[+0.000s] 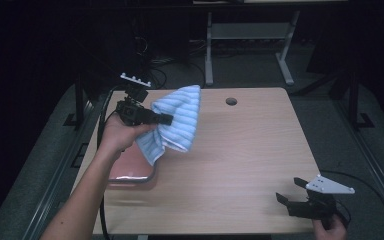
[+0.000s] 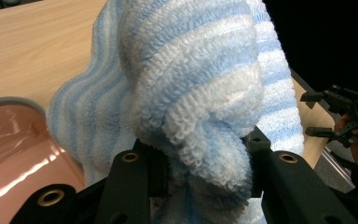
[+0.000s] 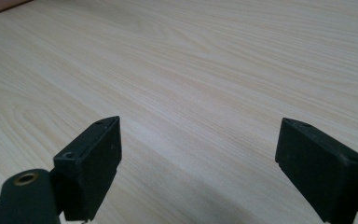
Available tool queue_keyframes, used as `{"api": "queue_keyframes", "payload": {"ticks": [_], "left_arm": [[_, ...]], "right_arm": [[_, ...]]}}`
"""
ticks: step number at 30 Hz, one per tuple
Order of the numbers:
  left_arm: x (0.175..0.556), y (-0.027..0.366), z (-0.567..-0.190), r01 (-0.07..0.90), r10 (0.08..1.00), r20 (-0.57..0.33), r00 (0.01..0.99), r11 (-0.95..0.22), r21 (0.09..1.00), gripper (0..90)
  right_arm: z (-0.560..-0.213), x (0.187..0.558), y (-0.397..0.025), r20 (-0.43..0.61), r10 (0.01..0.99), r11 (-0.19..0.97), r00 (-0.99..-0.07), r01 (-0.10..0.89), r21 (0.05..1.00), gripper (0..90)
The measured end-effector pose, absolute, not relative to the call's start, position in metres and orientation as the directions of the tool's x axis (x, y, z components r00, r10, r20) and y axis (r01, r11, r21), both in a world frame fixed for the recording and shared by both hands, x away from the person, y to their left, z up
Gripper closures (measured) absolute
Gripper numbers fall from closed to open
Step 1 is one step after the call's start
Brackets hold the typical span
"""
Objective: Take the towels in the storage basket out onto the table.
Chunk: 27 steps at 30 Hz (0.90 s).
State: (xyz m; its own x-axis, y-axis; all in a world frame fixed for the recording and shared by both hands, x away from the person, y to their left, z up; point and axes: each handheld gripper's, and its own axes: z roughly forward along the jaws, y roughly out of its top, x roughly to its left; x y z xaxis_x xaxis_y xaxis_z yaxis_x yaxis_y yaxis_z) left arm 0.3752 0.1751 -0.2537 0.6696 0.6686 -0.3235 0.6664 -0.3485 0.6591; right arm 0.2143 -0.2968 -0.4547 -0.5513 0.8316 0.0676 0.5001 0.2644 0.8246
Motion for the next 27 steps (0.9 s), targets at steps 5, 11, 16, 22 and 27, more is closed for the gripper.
{"api": "queue_keyframes", "payload": {"ticks": [5,11,16,22,27], "left_arm": [[0.378,0.162,-0.255,0.66,0.655,-0.317,0.686,-0.376,0.651,63.5],[0.38,0.142,-0.257,0.648,0.627,-0.322,0.709,-0.399,0.649,63.5],[0.38,0.127,-0.259,0.635,0.607,-0.314,0.73,-0.433,0.64,63.5],[0.381,0.113,-0.268,0.63,0.594,-0.312,0.742,-0.458,0.627,63.5],[0.383,0.104,-0.281,0.64,0.597,-0.318,0.737,-0.465,0.611,63.5]], "right_arm": [[-0.455,0.215,-0.297,0.069,0.83,0.266,-0.553,0.502,0.823,13.7],[-0.455,0.215,-0.3,0.069,0.831,0.262,-0.552,0.498,0.827,13.7],[-0.455,0.216,-0.3,0.067,0.83,0.264,-0.554,0.495,0.828,13.8],[-0.455,0.216,-0.299,0.071,0.827,0.264,-0.558,0.496,0.827,13.7],[-0.454,0.215,-0.299,0.073,0.828,0.26,-0.557,0.495,0.829,13.8]]}}
